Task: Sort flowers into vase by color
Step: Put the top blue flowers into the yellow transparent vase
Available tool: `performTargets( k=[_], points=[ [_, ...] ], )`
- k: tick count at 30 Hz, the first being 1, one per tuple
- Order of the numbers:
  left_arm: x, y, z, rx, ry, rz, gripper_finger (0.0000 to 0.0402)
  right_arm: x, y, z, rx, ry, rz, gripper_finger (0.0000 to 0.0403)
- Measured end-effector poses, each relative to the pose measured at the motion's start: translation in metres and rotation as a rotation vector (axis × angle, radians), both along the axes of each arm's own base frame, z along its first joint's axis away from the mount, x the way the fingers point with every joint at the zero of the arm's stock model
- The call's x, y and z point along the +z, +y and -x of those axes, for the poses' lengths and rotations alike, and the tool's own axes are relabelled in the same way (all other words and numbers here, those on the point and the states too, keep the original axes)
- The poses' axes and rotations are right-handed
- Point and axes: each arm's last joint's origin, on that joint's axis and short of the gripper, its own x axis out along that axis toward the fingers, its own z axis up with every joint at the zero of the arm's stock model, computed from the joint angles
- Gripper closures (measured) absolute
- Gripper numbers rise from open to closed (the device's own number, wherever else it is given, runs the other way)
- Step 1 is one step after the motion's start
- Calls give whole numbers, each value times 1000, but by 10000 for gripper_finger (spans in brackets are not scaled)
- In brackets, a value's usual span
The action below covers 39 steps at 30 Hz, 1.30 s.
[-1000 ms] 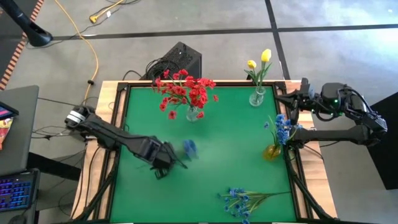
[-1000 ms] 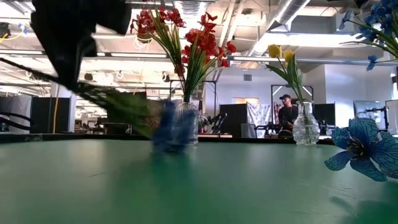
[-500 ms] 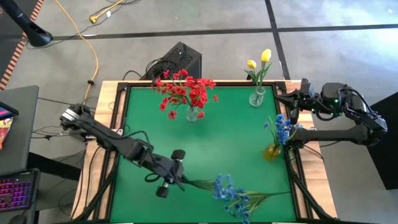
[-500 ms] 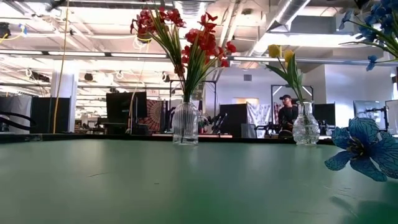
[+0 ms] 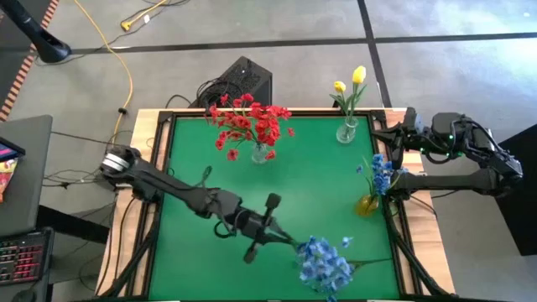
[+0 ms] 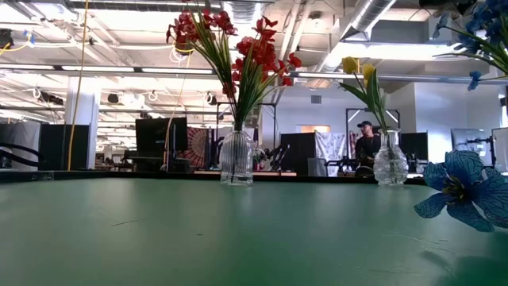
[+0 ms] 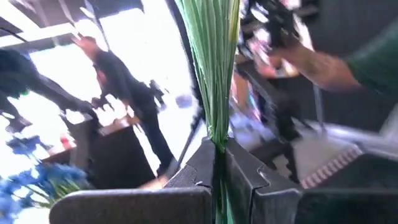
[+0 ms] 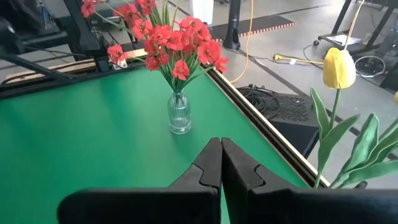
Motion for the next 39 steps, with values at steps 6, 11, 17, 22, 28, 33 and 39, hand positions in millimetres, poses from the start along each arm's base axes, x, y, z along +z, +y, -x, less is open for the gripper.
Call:
performTargets(
  k=[6,11,17,22,28,33,39],
  points=[
    [-29,19,-40,96,-179,-79,400,0,0,0,10,15,23,372],
    [-43,20,-89,119,-202,-50,400,-3,0,1,18,48,34,372],
    [-63,24,-150,149,-251,-33,400,-4,0,2,18,61,32,372],
    [-78,32,-186,94,-322,-33,400,-4,0,2,20,64,31,372],
    [-89,45,-216,34,-372,69,400,-6,1,3,21,85,26,373],
    [-104,53,-221,80,-483,62,400,-8,1,4,20,104,19,374],
    [-110,73,-226,115,-454,72,400,-9,1,4,18,112,14,373]
  ],
)
